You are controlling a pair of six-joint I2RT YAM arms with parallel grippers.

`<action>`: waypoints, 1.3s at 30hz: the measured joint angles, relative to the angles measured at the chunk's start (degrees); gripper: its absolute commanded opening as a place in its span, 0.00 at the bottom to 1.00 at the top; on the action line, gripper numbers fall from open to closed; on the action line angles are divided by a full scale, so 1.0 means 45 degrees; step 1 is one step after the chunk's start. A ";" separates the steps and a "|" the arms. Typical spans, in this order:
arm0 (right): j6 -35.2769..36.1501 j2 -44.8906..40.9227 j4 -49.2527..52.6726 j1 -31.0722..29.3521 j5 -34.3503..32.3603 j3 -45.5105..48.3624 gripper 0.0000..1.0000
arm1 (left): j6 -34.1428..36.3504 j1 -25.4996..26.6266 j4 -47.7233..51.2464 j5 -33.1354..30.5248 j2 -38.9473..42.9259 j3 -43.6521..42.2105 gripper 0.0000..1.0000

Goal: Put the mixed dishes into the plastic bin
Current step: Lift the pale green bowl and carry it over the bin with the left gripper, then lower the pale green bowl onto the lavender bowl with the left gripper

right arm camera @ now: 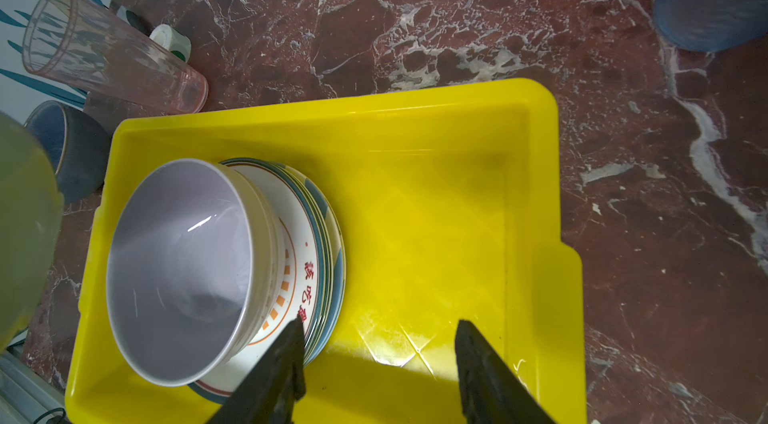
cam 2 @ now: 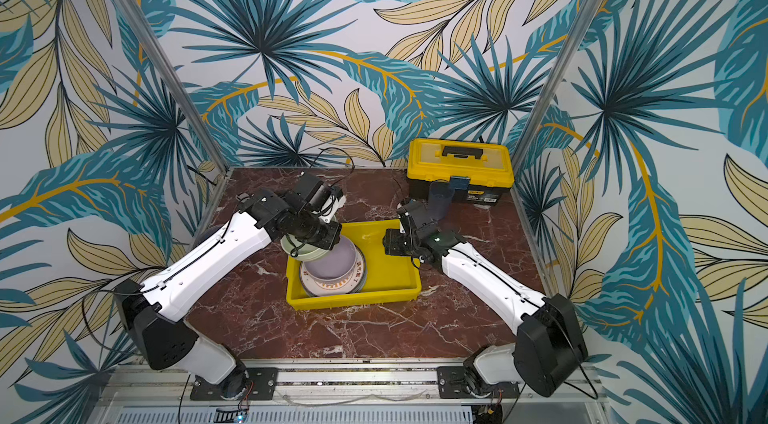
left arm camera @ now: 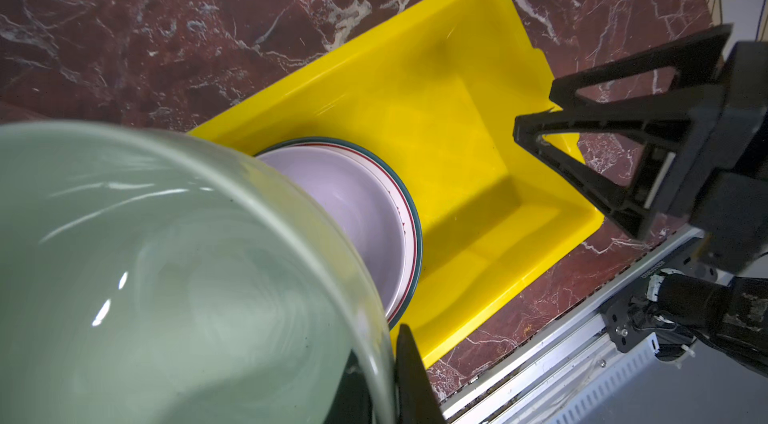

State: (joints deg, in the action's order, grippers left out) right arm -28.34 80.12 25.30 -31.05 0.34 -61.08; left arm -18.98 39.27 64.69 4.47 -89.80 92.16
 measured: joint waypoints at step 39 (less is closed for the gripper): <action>-0.0277 0.0228 -0.0277 0.0000 0.0267 0.0000 0.60 | -0.1613 0.2103 -0.0117 -0.2574 -0.2584 -0.0160 0.00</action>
State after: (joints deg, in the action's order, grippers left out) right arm -29.58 81.14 24.05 -31.05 1.54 -61.08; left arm -26.24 48.73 64.16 -7.11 -101.43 91.44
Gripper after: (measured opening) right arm 0.596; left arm 0.109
